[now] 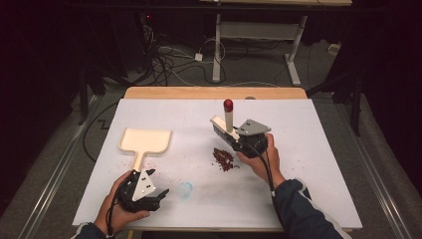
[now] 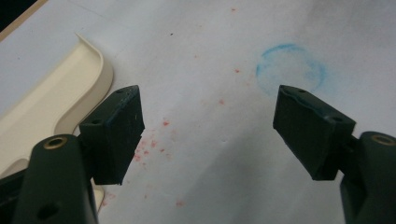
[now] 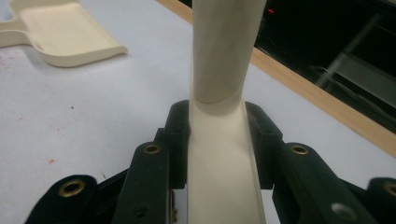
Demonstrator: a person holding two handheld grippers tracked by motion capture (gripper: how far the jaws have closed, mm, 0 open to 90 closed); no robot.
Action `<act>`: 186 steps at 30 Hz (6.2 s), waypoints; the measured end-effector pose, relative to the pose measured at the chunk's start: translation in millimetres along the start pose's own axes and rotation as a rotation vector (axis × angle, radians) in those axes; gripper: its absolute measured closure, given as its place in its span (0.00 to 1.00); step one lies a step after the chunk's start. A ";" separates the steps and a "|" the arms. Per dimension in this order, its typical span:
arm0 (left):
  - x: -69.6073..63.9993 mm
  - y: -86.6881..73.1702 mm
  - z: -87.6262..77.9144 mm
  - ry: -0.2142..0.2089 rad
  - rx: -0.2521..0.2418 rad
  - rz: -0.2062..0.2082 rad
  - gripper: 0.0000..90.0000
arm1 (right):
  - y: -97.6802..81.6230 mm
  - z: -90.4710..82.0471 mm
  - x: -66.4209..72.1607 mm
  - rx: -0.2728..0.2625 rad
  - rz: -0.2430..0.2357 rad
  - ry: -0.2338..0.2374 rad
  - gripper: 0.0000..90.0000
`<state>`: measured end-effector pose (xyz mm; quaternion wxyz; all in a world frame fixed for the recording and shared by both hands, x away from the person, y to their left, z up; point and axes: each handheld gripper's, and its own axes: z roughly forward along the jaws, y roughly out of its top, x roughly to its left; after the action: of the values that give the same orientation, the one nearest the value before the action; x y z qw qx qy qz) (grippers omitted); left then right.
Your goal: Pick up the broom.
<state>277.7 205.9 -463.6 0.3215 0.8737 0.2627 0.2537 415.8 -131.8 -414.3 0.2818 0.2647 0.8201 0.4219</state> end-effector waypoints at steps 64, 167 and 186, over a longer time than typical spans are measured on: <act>-2.7 0.2 5.5 -0.033 0.027 0.004 0.26 | -31.0 -13.1 -5.5 -0.082 -0.174 0.554 0.75; -4.2 1.2 2.2 -0.035 0.017 0.012 0.26 | 1.0 -45.3 45.7 -0.092 0.237 0.063 0.75; -1.9 2.1 -1.7 -0.008 0.008 0.012 0.26 | -35.3 -151.7 -8.3 -0.050 0.101 0.216 0.75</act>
<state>275.9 204.1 -461.6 0.3173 0.8776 0.2572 0.2510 310.7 -237.6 -368.4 0.1770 0.2515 0.8205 0.4819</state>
